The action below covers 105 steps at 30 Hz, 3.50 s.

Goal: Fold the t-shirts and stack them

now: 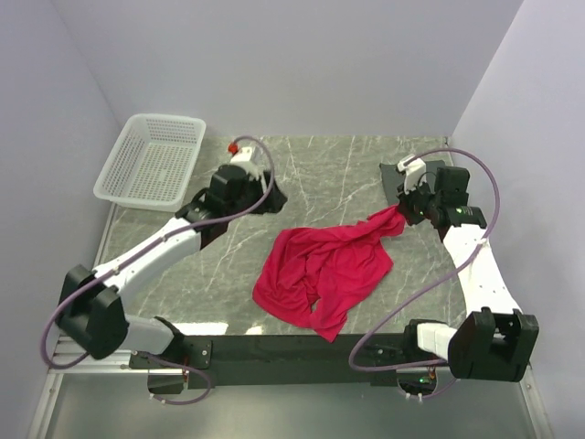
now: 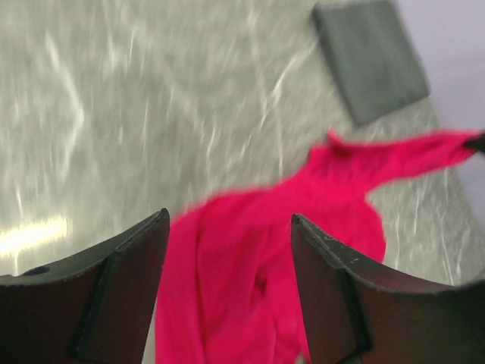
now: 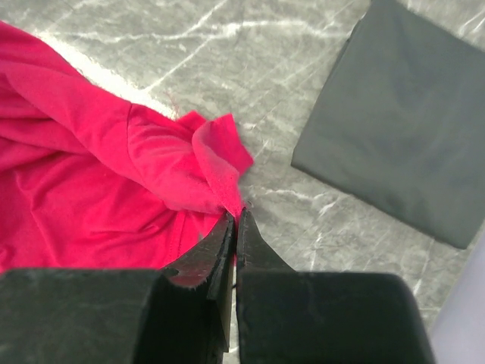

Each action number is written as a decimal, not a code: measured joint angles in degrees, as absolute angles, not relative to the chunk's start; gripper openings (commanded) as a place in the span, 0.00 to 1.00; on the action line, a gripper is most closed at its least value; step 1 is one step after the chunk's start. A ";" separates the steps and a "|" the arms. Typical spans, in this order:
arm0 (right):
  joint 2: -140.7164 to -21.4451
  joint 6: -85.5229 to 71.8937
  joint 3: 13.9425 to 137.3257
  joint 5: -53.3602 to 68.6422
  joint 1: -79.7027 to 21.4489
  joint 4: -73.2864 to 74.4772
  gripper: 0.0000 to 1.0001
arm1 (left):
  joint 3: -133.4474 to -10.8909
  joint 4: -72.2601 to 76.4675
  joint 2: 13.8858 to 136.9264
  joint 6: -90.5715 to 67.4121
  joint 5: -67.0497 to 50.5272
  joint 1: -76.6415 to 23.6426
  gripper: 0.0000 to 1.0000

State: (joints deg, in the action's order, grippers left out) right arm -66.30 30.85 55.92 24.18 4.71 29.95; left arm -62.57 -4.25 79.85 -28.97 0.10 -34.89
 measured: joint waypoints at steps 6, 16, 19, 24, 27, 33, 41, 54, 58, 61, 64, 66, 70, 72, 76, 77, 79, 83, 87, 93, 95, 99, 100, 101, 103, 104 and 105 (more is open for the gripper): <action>-69.97 30.11 56.55 24.32 5.19 30.09 0.00 | -50.65 -14.59 74.41 -37.47 -2.11 -34.85 0.66; -74.32 29.23 58.52 26.22 5.19 30.52 0.00 | -45.84 -22.55 80.47 -45.23 -6.13 -34.85 0.56; -74.48 29.23 58.52 26.61 5.19 30.87 0.00 | -45.87 -22.65 83.92 -45.76 -6.42 -35.18 0.55; -74.48 29.04 58.52 27.09 5.19 30.89 0.00 | -46.39 -23.75 88.42 -45.74 -7.16 -36.38 0.37; -74.46 28.84 58.52 27.40 5.19 30.89 0.00 | -47.62 -23.88 89.54 -45.47 -7.31 -36.99 0.20; -74.46 28.56 58.52 27.92 5.19 30.96 0.00 | -50.39 -25.58 89.78 -43.48 -6.15 -37.34 0.01; -74.46 27.97 59.18 28.99 5.19 31.64 0.00 | -69.49 -28.25 83.37 -35.40 -3.75 -37.34 0.01; -74.41 27.92 59.46 29.45 5.19 31.73 0.00 | -75.66 -27.68 93.27 -28.56 -20.56 -47.05 0.24; -74.41 27.92 59.46 29.47 5.21 31.73 0.00 | -71.99 -32.69 95.04 -27.62 -20.36 -48.56 0.39; -74.41 27.92 59.46 29.56 5.21 31.73 0.00 | -71.42 -33.89 92.95 -26.98 -17.39 -48.58 0.53; -74.41 27.90 59.46 29.74 5.21 31.75 0.00 | -71.40 -33.52 88.27 -26.50 -13.76 -47.99 0.60; -74.43 27.88 59.46 29.91 5.21 31.75 0.00 | -71.40 -32.62 85.03 -25.76 -12.95 -47.13 0.64; -74.59 27.68 59.46 30.44 5.21 31.79 0.00 | -71.61 -28.93 83.90 -23.16 -14.24 -45.93 0.72; -74.83 27.68 59.46 30.72 5.21 31.81 0.00 | -72.36 -28.03 86.41 -22.20 -15.51 -46.17 0.72; -75.16 27.64 59.40 31.00 5.21 32.05 0.00 | -75.72 -27.44 94.78 -21.85 -17.52 -47.20 0.68; -75.16 27.51 59.29 31.11 5.21 32.05 0.00 | -76.07 -27.09 96.27 -21.96 -17.91 -47.33 0.68; -75.13 27.40 58.85 31.18 5.21 32.03 0.00 | -76.31 -26.39 99.26 -22.37 -18.61 -47.57 0.66; -75.13 27.09 57.95 31.18 5.21 32.21 0.00 | -76.69 -25.87 103.11 -23.44 -19.66 -47.75 0.65; -75.13 27.07 57.69 31.18 5.21 32.23 0.00 | -78.04 -25.52 106.08 -23.57 -20.27 -48.05 0.65; -75.16 26.98 57.69 31.18 5.21 32.23 0.00 | -80.75 -24.18 109.56 -23.75 -21.43 -48.86 0.63; -75.16 26.96 57.69 31.18 5.21 32.23 0.00 | -81.14 -23.88 110.54 -23.86 -21.50 -49.08 0.62; -75.16 26.94 57.69 31.18 5.21 32.23 0.00 | -81.32 -24.05 112.09 -23.86 -20.99 -49.32 0.62; -75.16 26.94 57.69 31.20 5.21 32.23 0.00 | -81.32 -24.25 112.29 -23.86 -20.82 -49.32 0.62; -75.16 26.94 57.69 31.18 5.21 32.23 0.00 | -81.32 -24.51 112.38 -23.86 -20.43 -49.32 0.62; -75.16 26.94 57.69 31.18 5.21 32.23 0.00 | -81.32 -24.71 112.38 -23.83 -19.66 -49.32 0.61; -75.16 26.94 57.69 31.18 5.21 32.21 0.00 | -81.32 -24.67 112.38 -23.83 -19.29 -49.32 0.61; -75.16 26.92 57.69 31.18 5.21 32.23 0.00 | -81.32 -24.71 112.38 -23.83 -18.90 -49.32 0.61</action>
State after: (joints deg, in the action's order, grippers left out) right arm -75.16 26.92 57.69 31.18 5.21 32.23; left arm -81.32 -24.71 112.38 -23.83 -18.90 -49.32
